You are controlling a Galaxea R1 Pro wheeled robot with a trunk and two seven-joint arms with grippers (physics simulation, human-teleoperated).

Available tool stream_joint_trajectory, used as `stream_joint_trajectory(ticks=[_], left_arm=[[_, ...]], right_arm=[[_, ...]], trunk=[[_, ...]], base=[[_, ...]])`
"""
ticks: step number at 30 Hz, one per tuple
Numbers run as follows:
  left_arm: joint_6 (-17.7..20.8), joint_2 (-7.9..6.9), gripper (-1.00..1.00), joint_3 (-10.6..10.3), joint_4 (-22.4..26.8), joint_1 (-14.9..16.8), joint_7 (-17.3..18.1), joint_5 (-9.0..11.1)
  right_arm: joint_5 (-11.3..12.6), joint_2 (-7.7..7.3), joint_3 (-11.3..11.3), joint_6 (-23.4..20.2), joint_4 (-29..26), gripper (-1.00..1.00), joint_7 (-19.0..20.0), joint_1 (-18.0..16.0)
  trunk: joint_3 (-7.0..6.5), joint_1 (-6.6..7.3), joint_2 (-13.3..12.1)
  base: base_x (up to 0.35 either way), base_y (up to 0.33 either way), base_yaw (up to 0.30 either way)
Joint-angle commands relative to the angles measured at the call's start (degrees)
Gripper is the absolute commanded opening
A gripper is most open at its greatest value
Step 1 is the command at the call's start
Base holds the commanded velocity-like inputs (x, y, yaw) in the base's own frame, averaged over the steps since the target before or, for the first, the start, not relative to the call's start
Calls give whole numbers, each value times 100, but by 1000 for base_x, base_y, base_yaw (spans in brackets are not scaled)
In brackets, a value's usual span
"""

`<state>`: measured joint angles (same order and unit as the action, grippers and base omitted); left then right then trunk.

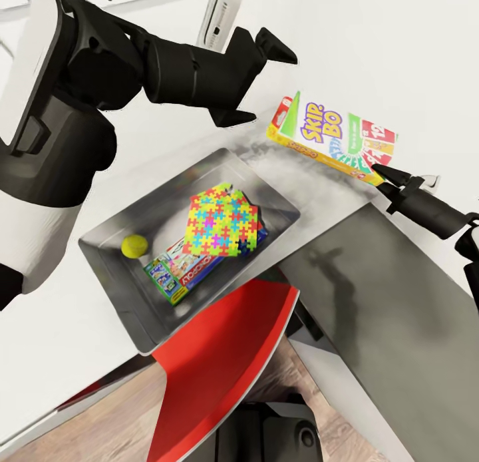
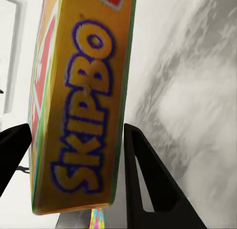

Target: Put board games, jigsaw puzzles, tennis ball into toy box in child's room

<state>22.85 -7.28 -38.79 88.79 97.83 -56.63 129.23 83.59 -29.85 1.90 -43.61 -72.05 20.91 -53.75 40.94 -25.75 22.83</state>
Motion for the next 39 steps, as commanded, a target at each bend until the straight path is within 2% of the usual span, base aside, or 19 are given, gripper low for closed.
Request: stream_joint_trajectory(ticks=[1,5,11,20,39], left_arm=[[16,-29,100,6,17,7,-21,19],[17,-90,100,26,58,7,-21,22],[22,-123,100,118,80,8,-17,23],[37,-131,100,242,92,5,-16,23],[37,-133,100,266,95,7,-15,23]], right_arm=[[-25,-1,7,-138,-35,-100,12,-4],[-94,-2,13,-489,-151,-100,12,-4],[-125,-3,19,-664,-279,-100,10,-4],[-137,-3,21,-735,-379,-100,10,-4],[-142,-20,34,-753,-552,-100,10,-4]], trunk=[[-2,-4,9],[-40,-4,9],[-95,-4,9],[-179,-4,9],[-303,-4,9]], base=[[0,0,0],[0,0,0],[0,0,0],[-3,0,0],[-106,-21,-16]])
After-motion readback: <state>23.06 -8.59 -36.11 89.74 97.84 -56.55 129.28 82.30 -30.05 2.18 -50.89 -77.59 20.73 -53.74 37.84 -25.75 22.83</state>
